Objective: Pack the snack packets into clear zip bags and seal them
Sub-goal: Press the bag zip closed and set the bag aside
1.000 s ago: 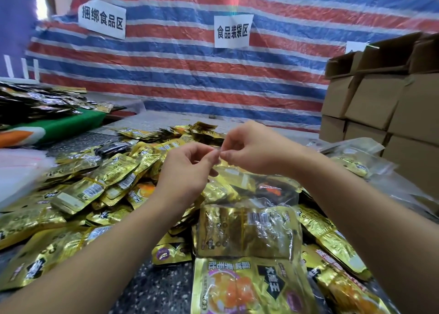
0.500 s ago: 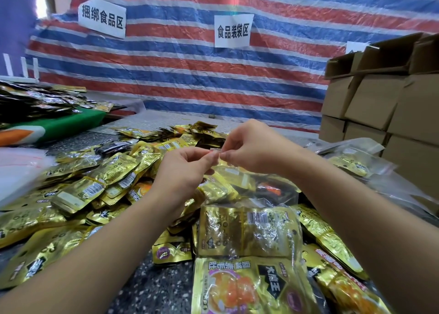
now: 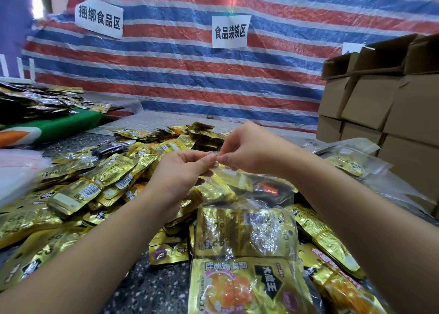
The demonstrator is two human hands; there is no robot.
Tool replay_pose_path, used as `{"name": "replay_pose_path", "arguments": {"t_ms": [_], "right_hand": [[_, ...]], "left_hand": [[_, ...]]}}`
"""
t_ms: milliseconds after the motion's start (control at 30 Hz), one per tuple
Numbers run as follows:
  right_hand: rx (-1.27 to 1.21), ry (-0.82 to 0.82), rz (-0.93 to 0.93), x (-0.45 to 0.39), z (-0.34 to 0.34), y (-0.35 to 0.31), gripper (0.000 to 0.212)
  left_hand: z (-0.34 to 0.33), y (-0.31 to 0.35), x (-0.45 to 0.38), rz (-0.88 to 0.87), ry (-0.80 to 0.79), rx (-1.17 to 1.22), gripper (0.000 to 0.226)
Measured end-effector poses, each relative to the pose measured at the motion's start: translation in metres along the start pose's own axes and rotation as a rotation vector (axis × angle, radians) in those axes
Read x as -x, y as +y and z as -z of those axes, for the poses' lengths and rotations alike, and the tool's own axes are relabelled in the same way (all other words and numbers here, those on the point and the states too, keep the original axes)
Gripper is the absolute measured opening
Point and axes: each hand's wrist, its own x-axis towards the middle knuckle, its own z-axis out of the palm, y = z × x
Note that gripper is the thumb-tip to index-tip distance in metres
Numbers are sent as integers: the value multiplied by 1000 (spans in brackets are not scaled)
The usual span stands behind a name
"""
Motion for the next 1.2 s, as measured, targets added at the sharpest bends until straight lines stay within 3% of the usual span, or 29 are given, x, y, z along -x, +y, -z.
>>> {"name": "replay_pose_path", "arguments": {"t_ms": [467, 867, 1067, 1200], "right_hand": [[11, 29, 29, 1, -9, 1, 18], [-5, 87, 14, -1, -14, 3, 13], [-36, 16, -7, -1, -10, 6, 19], [-35, 29, -1, 0, -9, 8, 11]], "left_hand": [[-6, -4, 0, -126, 87, -84, 17], [-10, -6, 2, -148, 75, -181, 18], [-9, -7, 3, -155, 110, -180, 15], [-8, -5, 2, -129, 100, -135, 13]]}}
